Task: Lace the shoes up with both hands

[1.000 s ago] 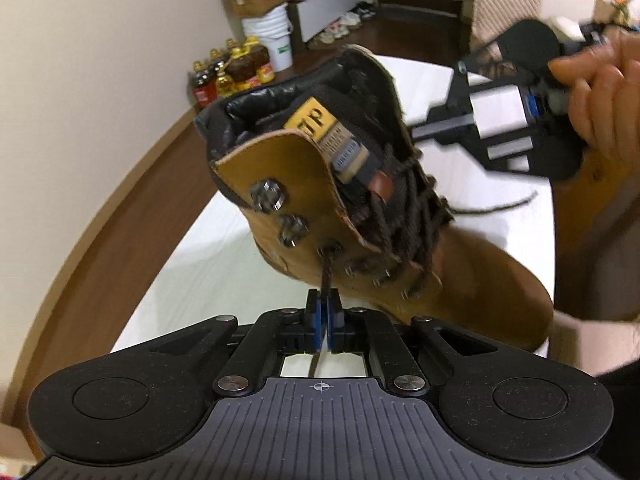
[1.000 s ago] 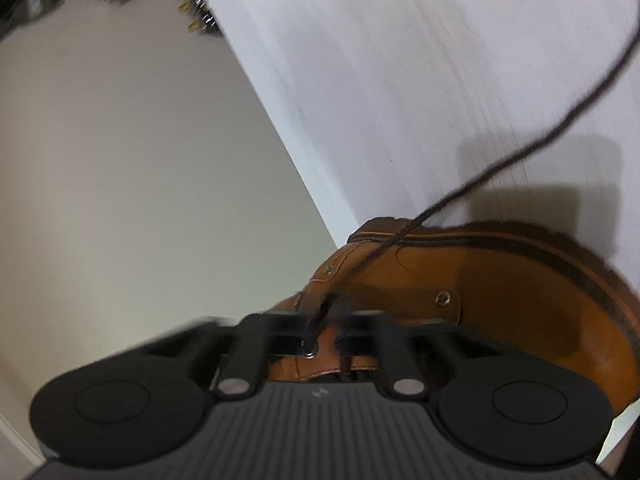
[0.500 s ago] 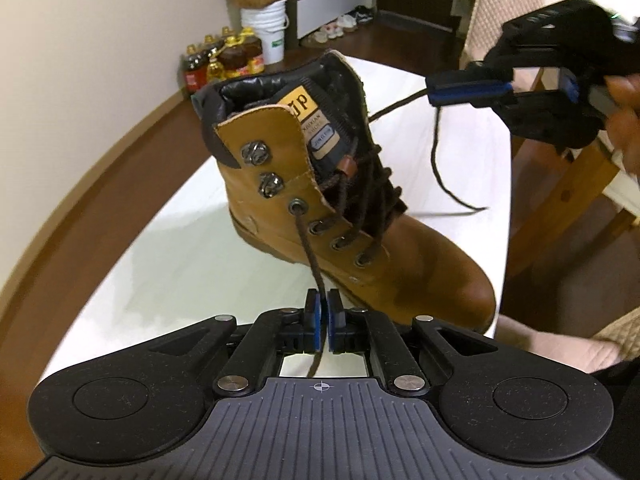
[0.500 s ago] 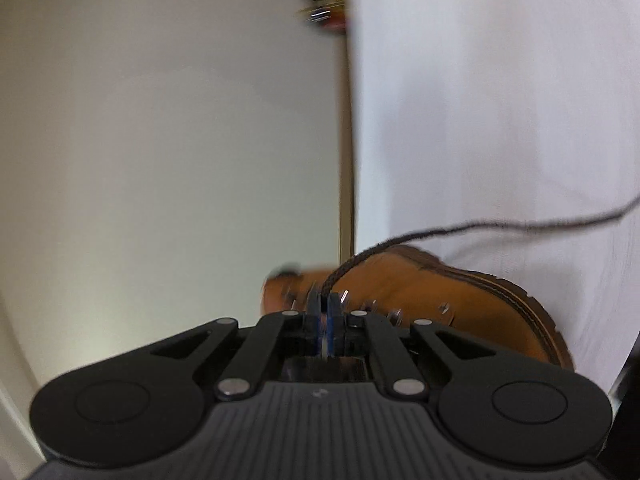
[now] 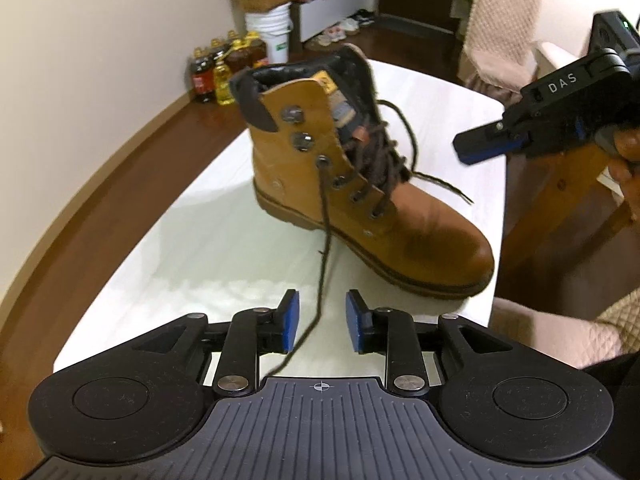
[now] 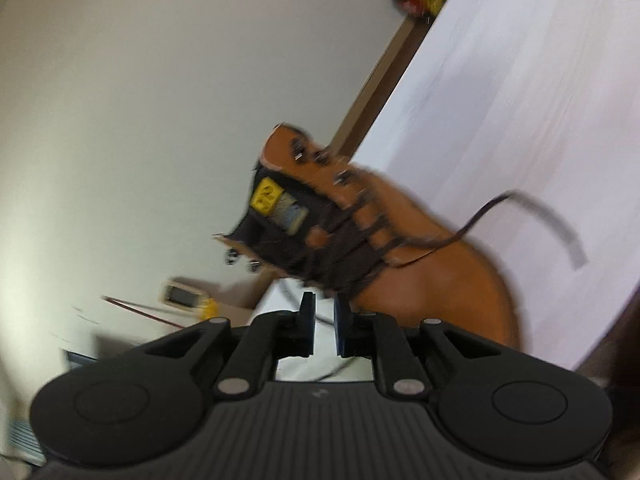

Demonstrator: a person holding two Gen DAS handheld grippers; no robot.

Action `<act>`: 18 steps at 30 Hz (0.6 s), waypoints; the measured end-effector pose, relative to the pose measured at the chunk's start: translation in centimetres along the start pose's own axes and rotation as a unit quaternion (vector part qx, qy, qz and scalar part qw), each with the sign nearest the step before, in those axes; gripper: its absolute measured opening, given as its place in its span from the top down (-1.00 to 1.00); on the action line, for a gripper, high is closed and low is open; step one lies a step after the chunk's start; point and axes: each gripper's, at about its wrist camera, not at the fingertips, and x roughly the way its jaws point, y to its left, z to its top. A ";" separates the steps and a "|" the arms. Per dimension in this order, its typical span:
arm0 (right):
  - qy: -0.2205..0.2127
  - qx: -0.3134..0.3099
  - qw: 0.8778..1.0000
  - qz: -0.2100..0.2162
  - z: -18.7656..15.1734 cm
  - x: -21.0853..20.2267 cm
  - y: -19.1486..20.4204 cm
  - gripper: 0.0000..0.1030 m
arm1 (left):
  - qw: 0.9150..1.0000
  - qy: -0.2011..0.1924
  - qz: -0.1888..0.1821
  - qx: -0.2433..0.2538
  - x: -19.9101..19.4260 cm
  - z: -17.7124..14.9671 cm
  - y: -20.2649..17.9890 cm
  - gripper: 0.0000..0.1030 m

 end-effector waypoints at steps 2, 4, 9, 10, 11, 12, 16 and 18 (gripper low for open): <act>0.001 -0.068 0.996 -0.060 0.5 -0.9 -0.7 0.67 | 1.000 -0.002 0.000 0.000 0.0 -0.1 -0.3 0.46; 0.019 -0.129 0.985 -0.113 1.3 -0.9 -0.9 0.63 | 1.000 -0.004 0.001 0.001 0.0 -0.1 -0.6 0.45; 0.085 -0.212 0.958 -0.177 3.4 3.7 -2.8 0.54 | 1.000 -0.007 0.005 -0.005 0.1 -0.2 -1.3 0.29; 0.101 -0.232 0.950 -0.181 3.8 4.9 -3.1 0.54 | 0.999 -0.001 0.018 -0.029 0.5 -0.1 -1.6 0.28; 0.111 -0.246 0.945 -0.183 4.0 5.5 -3.3 0.54 | 0.998 0.005 0.031 -0.053 0.8 0.1 -2.0 0.27; 0.130 -0.278 0.933 -0.186 4.3 6.8 -3.4 0.54 | 0.996 0.010 0.042 -0.076 1.1 0.2 -2.3 0.26; 0.159 -0.361 0.900 -0.187 4.9 9.6 -3.7 0.55 | 0.989 0.029 0.075 -0.123 1.8 0.3 -4.1 0.23; 0.175 -0.380 0.888 -0.190 5.5 11.1 -4.2 0.55 | 0.986 0.033 0.080 -0.142 1.8 0.3 -4.7 0.21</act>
